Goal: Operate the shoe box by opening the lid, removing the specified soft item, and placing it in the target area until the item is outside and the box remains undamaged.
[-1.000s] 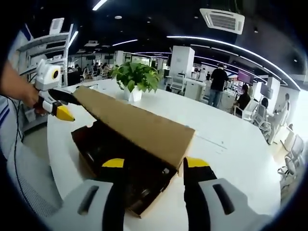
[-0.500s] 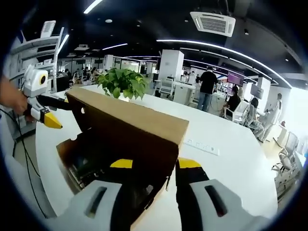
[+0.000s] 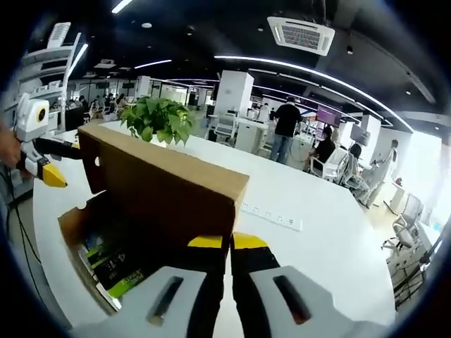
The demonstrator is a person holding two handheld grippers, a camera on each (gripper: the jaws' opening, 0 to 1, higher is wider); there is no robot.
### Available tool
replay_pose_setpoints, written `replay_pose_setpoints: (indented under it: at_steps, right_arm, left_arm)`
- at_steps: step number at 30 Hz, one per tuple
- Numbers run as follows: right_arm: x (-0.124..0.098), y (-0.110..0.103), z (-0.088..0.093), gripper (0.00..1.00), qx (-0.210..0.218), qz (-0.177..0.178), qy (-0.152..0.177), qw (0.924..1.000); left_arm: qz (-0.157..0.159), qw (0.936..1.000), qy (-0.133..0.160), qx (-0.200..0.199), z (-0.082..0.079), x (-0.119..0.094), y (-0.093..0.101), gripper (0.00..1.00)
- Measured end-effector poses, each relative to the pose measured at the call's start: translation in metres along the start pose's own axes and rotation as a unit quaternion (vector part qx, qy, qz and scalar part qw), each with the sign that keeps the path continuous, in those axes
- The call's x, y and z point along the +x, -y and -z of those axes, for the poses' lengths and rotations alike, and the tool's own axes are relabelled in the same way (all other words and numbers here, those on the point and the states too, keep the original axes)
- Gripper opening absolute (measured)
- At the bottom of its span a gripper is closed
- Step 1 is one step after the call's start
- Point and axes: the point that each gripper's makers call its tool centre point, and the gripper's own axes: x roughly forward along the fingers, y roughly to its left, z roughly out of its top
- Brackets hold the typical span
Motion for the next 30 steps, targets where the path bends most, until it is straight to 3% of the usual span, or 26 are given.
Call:
replay_pose_setpoints:
  at_steps: [5, 12, 16, 17, 22, 30]
  right_arm:
    - [0.003, -0.001, -0.001, 0.0, -0.003, -0.005, 0.001, 1.0]
    - [0.007, 0.003, -0.003, 0.0, 0.017, -0.003, -0.015, 0.9997]
    - [0.01, 0.004, -0.005, 0.0, 0.017, -0.001, -0.021, 0.9996]
    - [0.011, 0.004, -0.005, 0.0, 0.017, -0.001, -0.023, 0.9996]
    - [0.014, 0.006, -0.005, 0.0, 0.015, -0.001, -0.028, 0.9995]
    - [0.014, 0.006, -0.005, 0.0, 0.016, 0.001, -0.033, 0.9993]
  left_arm:
    - [-0.008, 0.9999, -0.001, -0.007, 0.006, -0.006, -0.004, 0.61]
    - [-0.022, 0.9983, -0.044, -0.031, 0.046, -0.02, -0.004, 0.59]
    - [-0.015, 0.9921, -0.115, -0.047, 0.086, -0.028, 0.009, 0.49]
    - [-0.018, 0.9911, -0.122, -0.051, 0.091, -0.027, 0.009, 0.45]
    - [-0.029, 0.9863, -0.151, -0.06, 0.105, -0.025, 0.007, 0.38]
    - [-0.035, 0.9776, -0.195, -0.073, 0.119, -0.029, 0.003, 0.18]
